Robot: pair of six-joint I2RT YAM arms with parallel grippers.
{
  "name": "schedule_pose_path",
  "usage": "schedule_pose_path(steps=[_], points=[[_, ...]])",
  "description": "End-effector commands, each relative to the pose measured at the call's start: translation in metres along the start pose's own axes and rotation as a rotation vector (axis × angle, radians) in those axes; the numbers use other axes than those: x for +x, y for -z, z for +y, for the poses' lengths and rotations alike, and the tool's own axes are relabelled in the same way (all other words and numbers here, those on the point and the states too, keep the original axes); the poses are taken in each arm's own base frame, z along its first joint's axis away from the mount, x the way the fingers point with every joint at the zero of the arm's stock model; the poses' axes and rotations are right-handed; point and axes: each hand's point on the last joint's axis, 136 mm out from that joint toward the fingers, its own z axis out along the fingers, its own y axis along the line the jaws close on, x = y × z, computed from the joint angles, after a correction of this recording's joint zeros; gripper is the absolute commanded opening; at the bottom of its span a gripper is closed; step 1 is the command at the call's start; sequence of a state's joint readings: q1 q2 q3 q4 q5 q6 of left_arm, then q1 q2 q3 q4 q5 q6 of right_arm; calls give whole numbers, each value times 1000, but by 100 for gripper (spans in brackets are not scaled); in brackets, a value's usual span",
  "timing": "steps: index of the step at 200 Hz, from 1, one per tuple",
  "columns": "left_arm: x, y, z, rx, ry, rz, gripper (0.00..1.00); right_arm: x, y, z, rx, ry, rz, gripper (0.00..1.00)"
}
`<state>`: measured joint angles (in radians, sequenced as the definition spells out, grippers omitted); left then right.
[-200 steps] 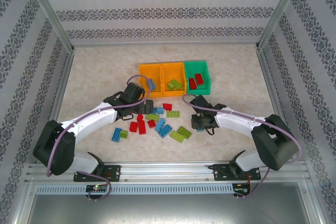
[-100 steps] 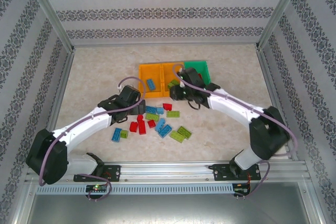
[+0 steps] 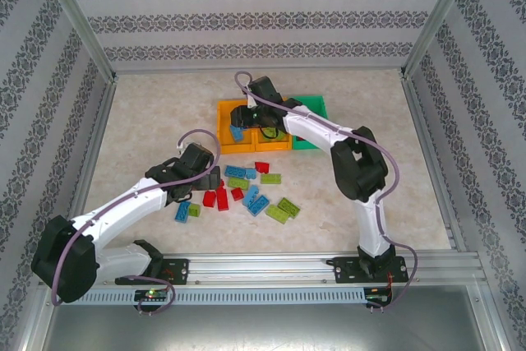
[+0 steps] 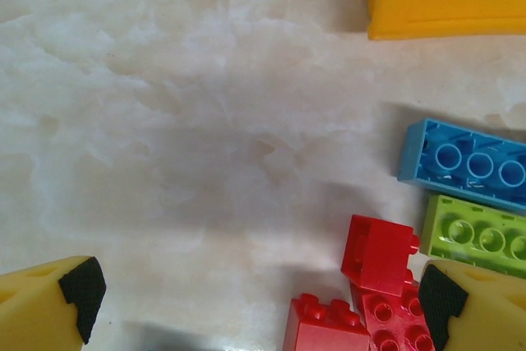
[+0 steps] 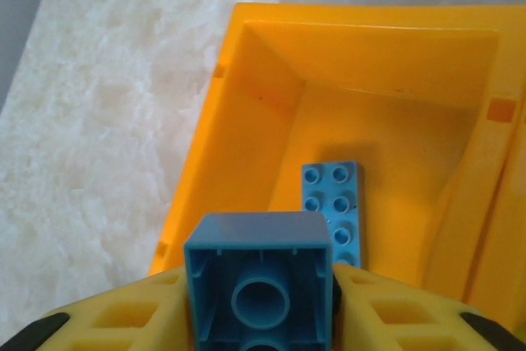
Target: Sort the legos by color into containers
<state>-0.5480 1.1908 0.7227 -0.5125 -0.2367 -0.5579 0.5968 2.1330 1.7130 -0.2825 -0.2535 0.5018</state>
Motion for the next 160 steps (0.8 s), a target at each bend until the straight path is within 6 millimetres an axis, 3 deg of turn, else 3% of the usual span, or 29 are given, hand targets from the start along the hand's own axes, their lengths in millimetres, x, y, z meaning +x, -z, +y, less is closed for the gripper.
schedule_pose_path(steps=[1,40,88,126,160], points=[[12,-5,3,-9,-22,53,100,-7,-5,-9,7,-33,18,47],[25,-8,4,-12,-9,99,97,-6,-12,-12,-2,-52,42,60],[42,-12,-13,75,-76,155,89,-7,10,1,-47,-26,10,67],[63,-20,-15,84,-95,221,86,-4,21,-7,-37,-41,5,69],[68,-20,-22,138,-78,223,82,0,23,-11,-34,-45,13,69]])
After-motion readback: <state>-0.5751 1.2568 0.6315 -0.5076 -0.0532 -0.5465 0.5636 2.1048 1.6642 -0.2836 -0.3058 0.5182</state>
